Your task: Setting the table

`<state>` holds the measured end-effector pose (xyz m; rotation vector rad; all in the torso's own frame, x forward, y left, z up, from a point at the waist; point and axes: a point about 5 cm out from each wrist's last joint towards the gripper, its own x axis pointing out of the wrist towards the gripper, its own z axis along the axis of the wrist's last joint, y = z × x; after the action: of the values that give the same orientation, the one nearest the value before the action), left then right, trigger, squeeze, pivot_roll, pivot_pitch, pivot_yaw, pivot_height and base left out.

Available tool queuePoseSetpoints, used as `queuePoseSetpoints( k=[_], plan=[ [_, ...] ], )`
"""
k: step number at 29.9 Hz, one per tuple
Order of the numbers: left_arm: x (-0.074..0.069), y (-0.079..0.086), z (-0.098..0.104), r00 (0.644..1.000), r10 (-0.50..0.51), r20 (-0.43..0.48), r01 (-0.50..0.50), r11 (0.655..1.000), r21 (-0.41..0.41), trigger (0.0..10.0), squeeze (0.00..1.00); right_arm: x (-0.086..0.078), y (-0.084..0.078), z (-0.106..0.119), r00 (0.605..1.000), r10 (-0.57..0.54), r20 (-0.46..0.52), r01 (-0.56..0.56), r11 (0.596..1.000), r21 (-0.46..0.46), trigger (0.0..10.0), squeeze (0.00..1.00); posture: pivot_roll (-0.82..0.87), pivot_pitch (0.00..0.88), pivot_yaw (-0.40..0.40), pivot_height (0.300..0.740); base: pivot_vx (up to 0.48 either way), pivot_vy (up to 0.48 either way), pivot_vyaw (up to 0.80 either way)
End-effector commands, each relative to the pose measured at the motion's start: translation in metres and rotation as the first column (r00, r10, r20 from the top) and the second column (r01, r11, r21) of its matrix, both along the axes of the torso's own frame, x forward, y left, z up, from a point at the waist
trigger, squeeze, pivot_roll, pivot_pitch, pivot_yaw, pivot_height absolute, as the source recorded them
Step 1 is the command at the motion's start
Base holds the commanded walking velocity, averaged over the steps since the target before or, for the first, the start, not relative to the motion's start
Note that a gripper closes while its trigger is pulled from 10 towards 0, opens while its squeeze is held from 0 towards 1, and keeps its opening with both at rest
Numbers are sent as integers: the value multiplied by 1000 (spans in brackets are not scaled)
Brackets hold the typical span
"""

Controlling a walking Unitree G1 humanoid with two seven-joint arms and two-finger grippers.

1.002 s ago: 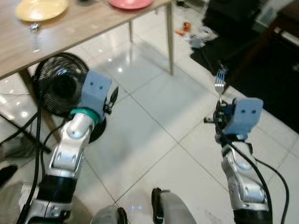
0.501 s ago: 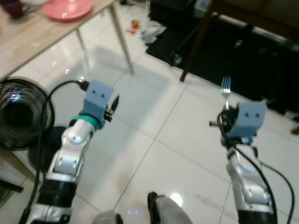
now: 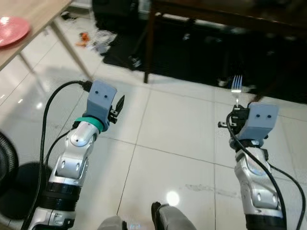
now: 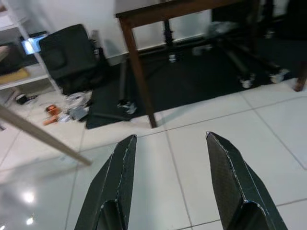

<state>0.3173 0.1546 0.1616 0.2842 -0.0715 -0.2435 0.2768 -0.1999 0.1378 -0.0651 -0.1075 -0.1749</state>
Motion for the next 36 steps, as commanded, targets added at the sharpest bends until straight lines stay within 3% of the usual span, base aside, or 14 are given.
queuePoseSetpoints(
  k=[1,11,19,36],
  plan=[
    [-1,-1,-7,1000,1,-24,-1,1000,2,10000,0,-2,-3,-2,1000,-5,-6,5,1000,6,10000,0,-3,56,24,740,0,0,-800],
    [3,-8,-3,1000,-17,-9,17,1000,-24,10000,0,-3,-5,5,1000,-8,22,9,998,-55,10000,0,-20,59,34,740,0,0,-800],
    [4,-9,-3,999,-36,-12,36,999,-23,10000,0,-1,-3,11,997,78,23,-74,990,-122,10000,0,-23,61,37,740,0,0,-800],
    [5,-16,-1,999,-49,13,49,998,-32,10000,0,2,-6,15,997,65,34,-63,996,-59,10000,0,-26,62,33,740,49,0,-706]
  ],
)
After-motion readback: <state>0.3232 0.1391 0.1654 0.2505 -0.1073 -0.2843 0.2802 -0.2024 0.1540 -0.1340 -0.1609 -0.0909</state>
